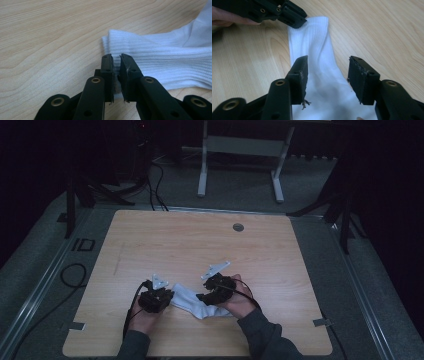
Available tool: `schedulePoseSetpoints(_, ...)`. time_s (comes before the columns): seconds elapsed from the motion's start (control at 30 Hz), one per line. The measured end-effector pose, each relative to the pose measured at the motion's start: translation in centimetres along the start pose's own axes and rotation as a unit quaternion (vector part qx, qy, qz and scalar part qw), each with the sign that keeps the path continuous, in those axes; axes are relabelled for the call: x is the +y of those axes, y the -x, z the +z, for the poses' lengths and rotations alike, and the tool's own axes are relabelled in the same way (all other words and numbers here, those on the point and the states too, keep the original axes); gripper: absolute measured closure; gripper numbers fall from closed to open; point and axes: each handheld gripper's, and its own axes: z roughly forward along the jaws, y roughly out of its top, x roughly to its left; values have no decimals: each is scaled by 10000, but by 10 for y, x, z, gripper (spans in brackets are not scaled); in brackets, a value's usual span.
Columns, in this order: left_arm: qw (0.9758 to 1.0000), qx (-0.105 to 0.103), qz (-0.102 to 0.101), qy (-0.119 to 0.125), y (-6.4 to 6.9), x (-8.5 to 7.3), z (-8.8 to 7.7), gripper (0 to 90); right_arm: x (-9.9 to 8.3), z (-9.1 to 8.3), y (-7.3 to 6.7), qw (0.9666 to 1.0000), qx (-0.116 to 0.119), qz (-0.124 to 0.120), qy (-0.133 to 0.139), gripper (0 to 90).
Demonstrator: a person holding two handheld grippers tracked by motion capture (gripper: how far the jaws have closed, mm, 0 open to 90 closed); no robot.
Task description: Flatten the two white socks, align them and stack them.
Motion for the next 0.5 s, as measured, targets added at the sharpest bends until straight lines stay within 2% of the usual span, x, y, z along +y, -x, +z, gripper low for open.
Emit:
schedulePoseSetpoints(0.2, 10000, 6, 1, 0, 0, 0, 0, 809, -9, -15, 9, 9997, -191, 146, 89, 508)
schedulePoseSetpoints(0.4, 10000, 6, -9, -5, 0, 0, 0, 809, -20, -26, 17, 9993, -309, 202, 89, 576)
schedulePoseSetpoints(0.5, 10000, 1, -10, -7, 0, 0, 0, 809, -25, -28, 19, 9991, -365, 198, 55, 645)
